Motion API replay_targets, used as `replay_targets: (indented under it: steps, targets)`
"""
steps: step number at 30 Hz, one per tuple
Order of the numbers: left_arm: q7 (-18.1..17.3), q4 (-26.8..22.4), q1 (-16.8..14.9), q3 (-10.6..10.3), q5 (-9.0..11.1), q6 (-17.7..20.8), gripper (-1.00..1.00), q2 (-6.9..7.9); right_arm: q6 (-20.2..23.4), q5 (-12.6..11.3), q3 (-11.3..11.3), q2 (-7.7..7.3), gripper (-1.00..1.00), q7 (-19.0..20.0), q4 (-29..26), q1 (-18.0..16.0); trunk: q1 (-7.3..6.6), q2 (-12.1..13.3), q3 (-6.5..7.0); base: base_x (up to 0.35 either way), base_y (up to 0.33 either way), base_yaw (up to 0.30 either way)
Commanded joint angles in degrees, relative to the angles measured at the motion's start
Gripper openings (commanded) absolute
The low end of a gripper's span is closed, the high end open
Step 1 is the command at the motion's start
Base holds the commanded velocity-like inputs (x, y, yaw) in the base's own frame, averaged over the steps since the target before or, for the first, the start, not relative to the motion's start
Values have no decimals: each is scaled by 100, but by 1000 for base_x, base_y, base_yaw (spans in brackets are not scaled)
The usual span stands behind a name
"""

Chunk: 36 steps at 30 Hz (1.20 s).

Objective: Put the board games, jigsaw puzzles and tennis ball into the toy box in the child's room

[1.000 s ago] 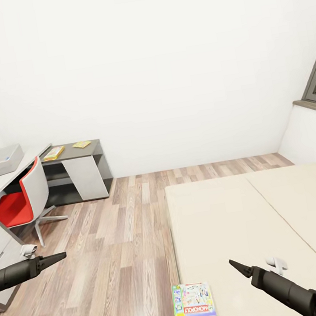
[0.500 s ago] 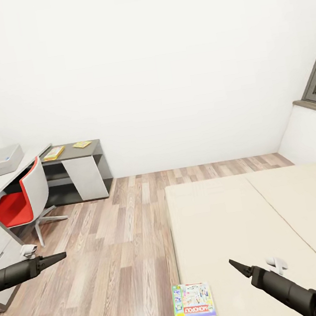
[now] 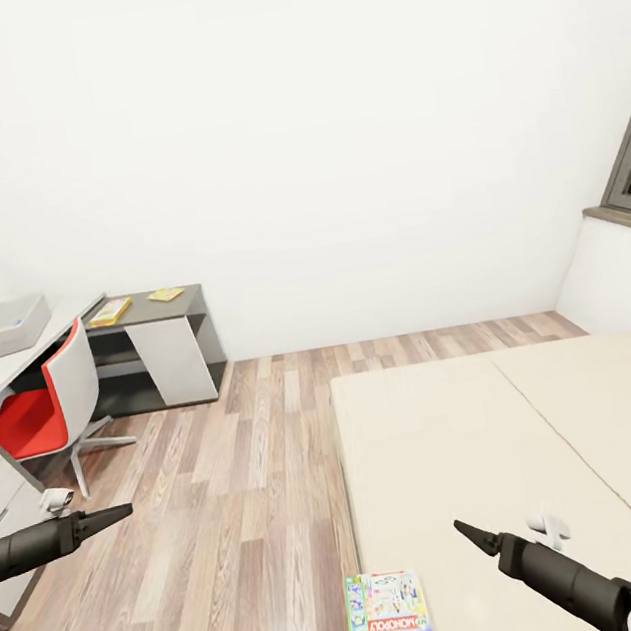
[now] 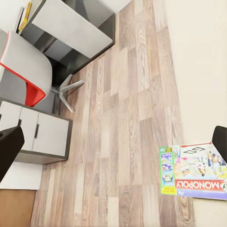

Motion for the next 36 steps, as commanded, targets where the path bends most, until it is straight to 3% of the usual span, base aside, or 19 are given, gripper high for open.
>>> replay_targets:
  steps: [1, 36]
  targets:
    - [-21, 0, -4, 0, 0, 62, 100, 1, 35, -18, -9, 0, 100, 7, -5, -3, 4, -11, -1, 0, 0, 0]
    - [-21, 8, -4, 16, 1, 59, 100, 18, 36, -19, -11, 0, 100, 7, 3, -3, 4, -11, 323, 0, 0, 0]
